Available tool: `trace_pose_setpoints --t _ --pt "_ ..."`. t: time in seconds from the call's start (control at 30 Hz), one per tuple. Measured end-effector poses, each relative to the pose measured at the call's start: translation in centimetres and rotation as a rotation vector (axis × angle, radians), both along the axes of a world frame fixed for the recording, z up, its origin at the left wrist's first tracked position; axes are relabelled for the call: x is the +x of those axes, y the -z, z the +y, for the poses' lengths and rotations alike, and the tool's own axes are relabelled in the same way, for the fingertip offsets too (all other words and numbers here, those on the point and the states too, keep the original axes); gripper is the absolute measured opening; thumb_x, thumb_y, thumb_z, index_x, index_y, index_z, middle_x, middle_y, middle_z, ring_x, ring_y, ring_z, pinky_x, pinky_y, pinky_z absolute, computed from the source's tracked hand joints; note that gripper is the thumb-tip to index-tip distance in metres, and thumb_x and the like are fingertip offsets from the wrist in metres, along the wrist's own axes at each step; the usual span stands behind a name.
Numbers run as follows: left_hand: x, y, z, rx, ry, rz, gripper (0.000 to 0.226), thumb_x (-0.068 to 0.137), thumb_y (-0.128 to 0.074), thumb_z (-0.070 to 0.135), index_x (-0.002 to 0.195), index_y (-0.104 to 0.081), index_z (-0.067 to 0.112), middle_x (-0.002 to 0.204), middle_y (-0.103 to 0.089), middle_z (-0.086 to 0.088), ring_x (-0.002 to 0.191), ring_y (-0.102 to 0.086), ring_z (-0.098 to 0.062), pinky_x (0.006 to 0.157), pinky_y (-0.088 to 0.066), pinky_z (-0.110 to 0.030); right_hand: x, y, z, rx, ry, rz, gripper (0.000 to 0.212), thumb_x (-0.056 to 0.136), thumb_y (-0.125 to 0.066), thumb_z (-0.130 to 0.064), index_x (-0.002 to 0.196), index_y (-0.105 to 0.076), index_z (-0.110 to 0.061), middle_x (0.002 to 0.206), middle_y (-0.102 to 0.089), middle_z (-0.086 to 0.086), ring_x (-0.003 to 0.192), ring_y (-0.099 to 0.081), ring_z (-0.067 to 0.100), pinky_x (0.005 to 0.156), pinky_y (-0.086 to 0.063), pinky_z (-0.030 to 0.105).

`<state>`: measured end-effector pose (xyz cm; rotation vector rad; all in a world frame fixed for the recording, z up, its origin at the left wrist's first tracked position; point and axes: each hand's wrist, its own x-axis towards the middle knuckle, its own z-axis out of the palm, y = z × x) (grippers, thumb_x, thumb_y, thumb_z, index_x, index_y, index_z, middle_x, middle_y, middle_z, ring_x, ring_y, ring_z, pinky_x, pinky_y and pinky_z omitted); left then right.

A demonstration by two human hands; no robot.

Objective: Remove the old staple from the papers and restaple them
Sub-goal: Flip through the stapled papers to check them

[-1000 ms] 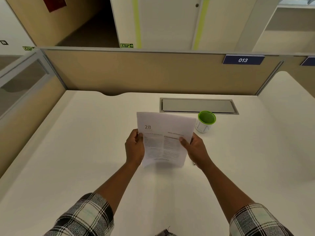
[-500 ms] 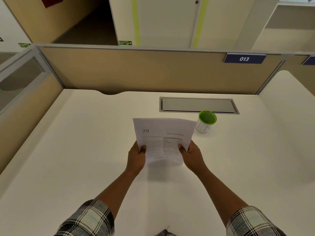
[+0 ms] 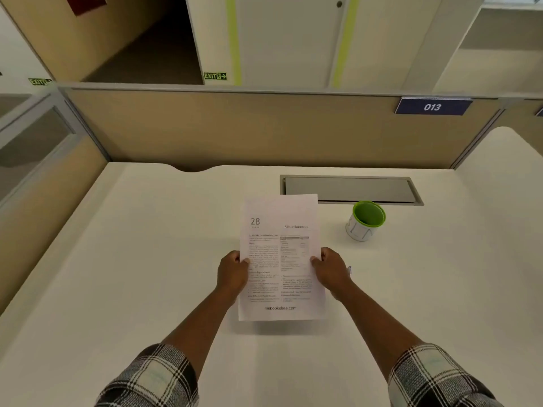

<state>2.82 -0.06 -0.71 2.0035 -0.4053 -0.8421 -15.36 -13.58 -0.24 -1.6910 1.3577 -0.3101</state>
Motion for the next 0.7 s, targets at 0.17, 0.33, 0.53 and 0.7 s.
trace_pose_setpoints --t 0.17,0.33,0.53,0.7 --pt "3.0 0.8 -0.5 0.119 0.077 0.091 0.017 0.094 -0.051 0.020 0.107 -0.061 0.019 0.101 -0.068 -0.001 0.084 -0.066 -0.018 0.062 -0.052 -0.027 4.6 0.3 -1.8 0.053 0.044 -0.041 0.009 0.094 -0.051 -0.017 0.097 -0.058 -0.012 0.101 -0.066 0.006 0.086 -0.062 0.021 0.064 -0.045 0.025" --pt "7.9 1.1 -2.4 0.166 0.003 -0.058 0.023 0.095 -0.041 0.013 0.113 -0.055 0.011 0.104 -0.059 -0.002 0.088 -0.058 -0.019 0.067 -0.044 -0.025 10.5 0.8 -3.8 0.074 0.002 -0.026 0.013 0.093 -0.051 -0.016 0.101 -0.061 -0.012 0.099 -0.065 0.001 0.087 -0.061 0.019 0.068 -0.045 0.025" --pt "14.4 1.2 -5.7 0.209 -0.063 -0.194 0.012 0.098 -0.040 0.011 0.107 -0.046 0.006 0.098 -0.054 -0.005 0.083 -0.052 -0.019 0.057 -0.037 -0.021 17.1 1.6 -6.9 -0.006 -0.095 0.093 0.025 0.091 -0.053 -0.014 0.065 -0.051 -0.015 0.069 -0.056 -0.004 0.064 -0.052 0.011 0.052 -0.036 0.017" --pt "18.7 2.2 -8.2 0.252 -0.086 -0.357 0.017 0.094 -0.046 0.006 0.093 -0.062 0.001 0.100 -0.068 -0.015 0.080 -0.054 -0.021 0.067 -0.039 -0.026 21.0 2.5 -9.4 -0.092 -0.098 0.142 0.041 0.089 -0.054 -0.010 0.053 -0.037 -0.017 0.057 -0.043 -0.007 0.053 -0.042 0.008 0.045 -0.026 0.009"
